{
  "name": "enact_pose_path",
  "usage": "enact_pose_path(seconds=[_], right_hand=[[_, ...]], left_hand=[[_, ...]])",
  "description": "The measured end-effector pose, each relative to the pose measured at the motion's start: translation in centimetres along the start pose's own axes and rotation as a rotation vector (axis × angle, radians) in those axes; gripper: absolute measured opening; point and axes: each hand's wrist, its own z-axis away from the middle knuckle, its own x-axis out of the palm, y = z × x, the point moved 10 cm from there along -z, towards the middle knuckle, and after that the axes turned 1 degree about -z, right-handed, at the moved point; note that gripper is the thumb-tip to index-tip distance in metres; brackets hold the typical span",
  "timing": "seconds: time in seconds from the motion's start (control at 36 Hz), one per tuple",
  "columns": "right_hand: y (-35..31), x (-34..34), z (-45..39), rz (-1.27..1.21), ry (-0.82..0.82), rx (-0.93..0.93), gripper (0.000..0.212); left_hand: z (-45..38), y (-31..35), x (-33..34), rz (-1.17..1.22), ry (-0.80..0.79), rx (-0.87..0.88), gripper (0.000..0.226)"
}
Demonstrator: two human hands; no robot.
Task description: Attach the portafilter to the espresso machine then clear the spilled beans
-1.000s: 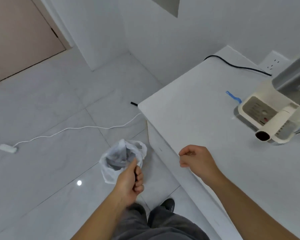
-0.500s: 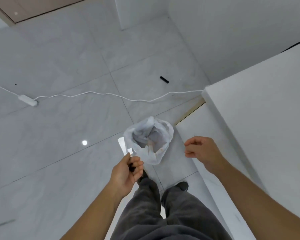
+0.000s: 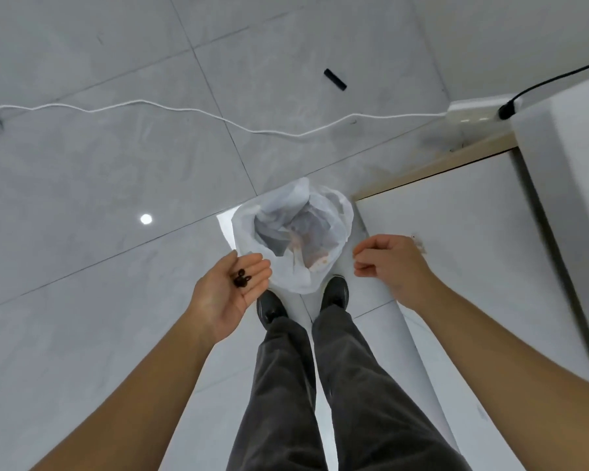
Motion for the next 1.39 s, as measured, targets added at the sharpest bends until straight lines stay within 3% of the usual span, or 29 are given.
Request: enact_pose_path(seconds=[0.33,0.5,0.67,0.92,1.39], right_hand=[[9.5,3.4,-13.6,0.105,-0.062,0.152,0.010],[12.6,5.6,-19.0,0.131,-0.105,0.157,0.019],[14.6,7.0,-23.2,0.162,-0.137,0.153,0.015],[15.9,8.7,-26.2,0.066,-0.111,0.206,0.017],[17.0,9.7,-28.3,0.010,-0.051,0.246,0.022]], left_hand=[[-14.1,-6.9,0.3,-0.025,0.056,-0.074,0.032],[-19.9,-8.1,0.8,0.043,0.083,-0.047,0.031],[-24.5,-8.5,1.0,0.011,0.113,-0.036,0.026],[-28.7,-8.6,0.9,-0.018,0.153,-0.033,0.030],[-30.1,-8.9,2.8,-0.076,0.084,-0.061,0.035]])
